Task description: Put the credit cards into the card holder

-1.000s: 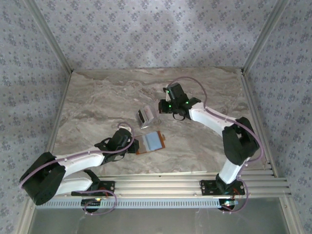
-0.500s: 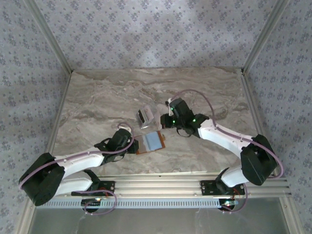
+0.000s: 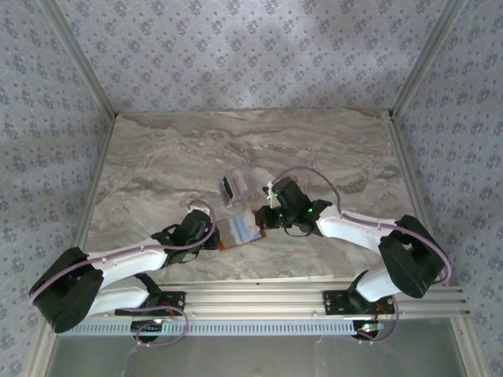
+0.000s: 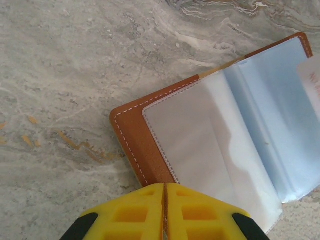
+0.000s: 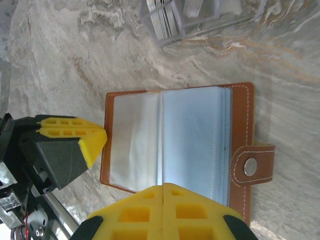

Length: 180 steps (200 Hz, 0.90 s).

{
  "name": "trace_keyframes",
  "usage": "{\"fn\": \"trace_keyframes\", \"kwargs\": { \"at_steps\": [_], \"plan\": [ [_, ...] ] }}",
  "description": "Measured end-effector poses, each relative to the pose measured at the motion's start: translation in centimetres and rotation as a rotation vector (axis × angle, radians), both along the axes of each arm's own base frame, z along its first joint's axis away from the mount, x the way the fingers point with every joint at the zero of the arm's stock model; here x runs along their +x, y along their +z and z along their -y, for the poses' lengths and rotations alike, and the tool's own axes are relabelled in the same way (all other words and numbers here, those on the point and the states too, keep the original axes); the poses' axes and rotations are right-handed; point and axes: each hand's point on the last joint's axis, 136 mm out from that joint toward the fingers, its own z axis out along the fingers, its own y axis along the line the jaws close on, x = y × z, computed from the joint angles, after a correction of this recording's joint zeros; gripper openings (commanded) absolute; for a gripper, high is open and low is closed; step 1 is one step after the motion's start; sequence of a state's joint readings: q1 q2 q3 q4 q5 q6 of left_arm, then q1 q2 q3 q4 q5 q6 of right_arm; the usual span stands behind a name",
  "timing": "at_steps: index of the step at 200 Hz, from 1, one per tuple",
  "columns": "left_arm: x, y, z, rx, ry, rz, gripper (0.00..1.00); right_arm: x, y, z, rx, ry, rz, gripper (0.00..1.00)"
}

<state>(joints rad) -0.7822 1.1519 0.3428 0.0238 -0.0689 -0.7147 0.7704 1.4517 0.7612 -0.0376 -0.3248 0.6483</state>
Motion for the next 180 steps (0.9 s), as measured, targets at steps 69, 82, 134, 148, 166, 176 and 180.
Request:
{"fn": "trace_keyframes", "kwargs": {
  "at_steps": [69, 82, 134, 148, 166, 176, 180],
  "plan": [
    [0.0, 0.0, -0.1, 0.008, 0.002, 0.004, 0.10, -1.1, -2.8, -1.9, 0.053, 0.062, -0.114, 0.00],
    [0.0, 0.0, -0.1, 0.010, 0.003, 0.005, 0.10, -1.3, -3.1, -2.2, 0.063, 0.073, -0.130, 0.00],
    [0.1, -0.1, -0.3, 0.019, 0.011, 0.010, 0.10, -1.6, -3.0, -3.1, 0.120, 0.098, -0.150, 0.00],
    [0.1, -0.1, -0.3, 0.020, 0.013, 0.012, 0.10, -1.8, -3.0, -3.3, 0.132, 0.106, -0.155, 0.00],
    [0.2, -0.1, -0.3, 0.021, 0.013, 0.012, 0.10, -1.9, -3.1, -3.4, 0.139, 0.112, -0.162, 0.00],
    [0.2, -0.1, -0.3, 0.021, 0.013, 0.012, 0.10, -1.9, -3.2, -3.4, 0.137, 0.114, -0.168, 0.00],
    [0.2, -0.1, -0.3, 0.021, 0.013, 0.012, 0.10, -2.0, -3.3, -3.4, 0.138, 0.115, -0.170, 0.00]
  ]
}}
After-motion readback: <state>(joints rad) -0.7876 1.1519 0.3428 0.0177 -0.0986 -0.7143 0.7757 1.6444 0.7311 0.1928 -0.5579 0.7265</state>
